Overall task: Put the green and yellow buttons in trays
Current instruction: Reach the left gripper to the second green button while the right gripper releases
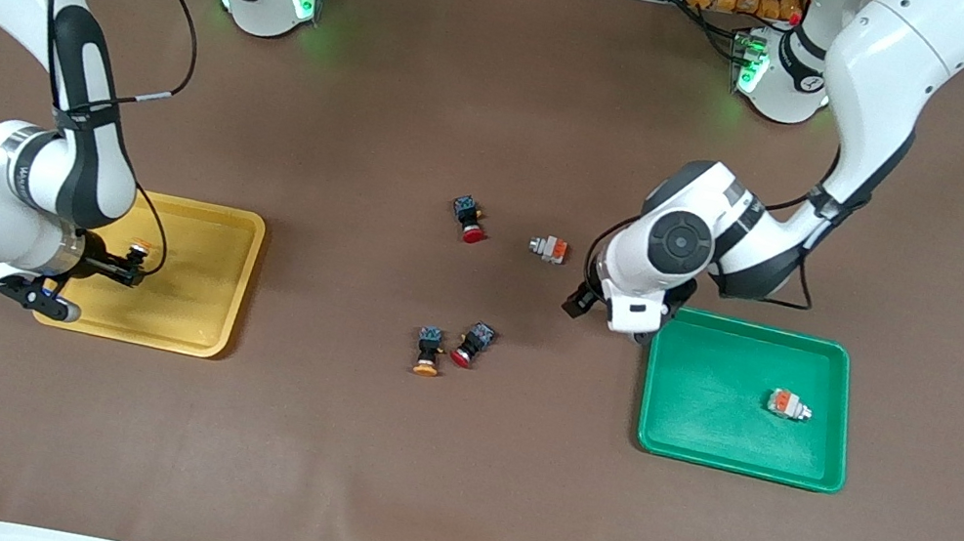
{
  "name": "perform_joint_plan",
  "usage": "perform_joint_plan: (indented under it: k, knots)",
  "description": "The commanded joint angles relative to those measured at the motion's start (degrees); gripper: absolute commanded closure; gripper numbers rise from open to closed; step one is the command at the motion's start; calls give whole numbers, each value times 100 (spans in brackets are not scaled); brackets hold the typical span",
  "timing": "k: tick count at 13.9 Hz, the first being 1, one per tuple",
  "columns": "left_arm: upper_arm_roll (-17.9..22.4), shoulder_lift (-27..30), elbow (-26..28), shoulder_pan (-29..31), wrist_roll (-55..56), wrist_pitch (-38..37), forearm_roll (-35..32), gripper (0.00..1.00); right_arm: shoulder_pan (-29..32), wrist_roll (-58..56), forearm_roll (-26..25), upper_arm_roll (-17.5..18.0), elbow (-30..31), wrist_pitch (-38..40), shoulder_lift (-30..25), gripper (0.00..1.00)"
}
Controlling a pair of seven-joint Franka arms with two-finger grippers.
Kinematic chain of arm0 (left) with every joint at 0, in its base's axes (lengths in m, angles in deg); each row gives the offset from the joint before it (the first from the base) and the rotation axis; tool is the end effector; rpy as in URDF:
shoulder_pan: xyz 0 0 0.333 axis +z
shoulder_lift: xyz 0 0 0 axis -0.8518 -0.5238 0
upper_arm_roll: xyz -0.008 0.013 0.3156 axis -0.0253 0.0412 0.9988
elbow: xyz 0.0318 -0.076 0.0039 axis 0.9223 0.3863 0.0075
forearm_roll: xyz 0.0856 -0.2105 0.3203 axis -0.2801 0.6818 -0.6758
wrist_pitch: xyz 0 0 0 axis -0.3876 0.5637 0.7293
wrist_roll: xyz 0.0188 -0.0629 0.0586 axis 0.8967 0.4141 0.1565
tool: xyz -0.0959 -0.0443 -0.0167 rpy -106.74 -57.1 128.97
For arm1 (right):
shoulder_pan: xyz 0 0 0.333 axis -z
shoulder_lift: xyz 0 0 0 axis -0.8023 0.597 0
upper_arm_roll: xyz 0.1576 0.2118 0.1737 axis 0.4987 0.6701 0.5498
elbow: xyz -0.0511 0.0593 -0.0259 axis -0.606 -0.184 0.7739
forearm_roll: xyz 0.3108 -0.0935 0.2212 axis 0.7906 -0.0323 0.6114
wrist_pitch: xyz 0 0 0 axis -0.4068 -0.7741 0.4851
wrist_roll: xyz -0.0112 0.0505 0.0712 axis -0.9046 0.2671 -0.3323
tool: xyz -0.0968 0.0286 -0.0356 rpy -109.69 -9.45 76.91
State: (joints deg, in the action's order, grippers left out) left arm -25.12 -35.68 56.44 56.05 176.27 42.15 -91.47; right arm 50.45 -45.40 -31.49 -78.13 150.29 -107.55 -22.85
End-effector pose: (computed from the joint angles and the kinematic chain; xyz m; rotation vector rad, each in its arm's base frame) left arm 0.5205 -0.3502 0.2461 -2.7219 -1.5058 0.3344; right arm 0.6238 -0.0710 0.1977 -3.0903 0.4278 0.2420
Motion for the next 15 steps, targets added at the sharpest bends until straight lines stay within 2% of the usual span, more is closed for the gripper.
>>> perform_joint_plan:
  k: [1,2,3,4,8,10,12,15]
  knots:
    - [15,109,126,-44,425,45,4,0,44,-89,-48,56,83,-50,-76,66]
    - [15,152,179,-71,566,45,4,0,70,-98,-48,56,83,-50,-67,44]
    - [15,179,223,-71,654,45,4,0,87,-98,-57,65,74,-50,-67,14]
    - [15,179,241,-62,708,62,4,0,105,-98,-49,56,74,-41,-67,0]
    - [7,109,259,-203,918,299,4,0,88,-54,-48,65,22,107,-119,0]
    - [15,56,285,-308,1112,335,4,0,79,-10,4,65,-197,554,-137,0]
    - [15,12,495,-335,1121,562,-4,0,35,16,92,83,-382,933,-172,0]
    - [15,-58,741,-448,1121,1055,-31,0,0,25,276,100,-400,1031,-295,0]
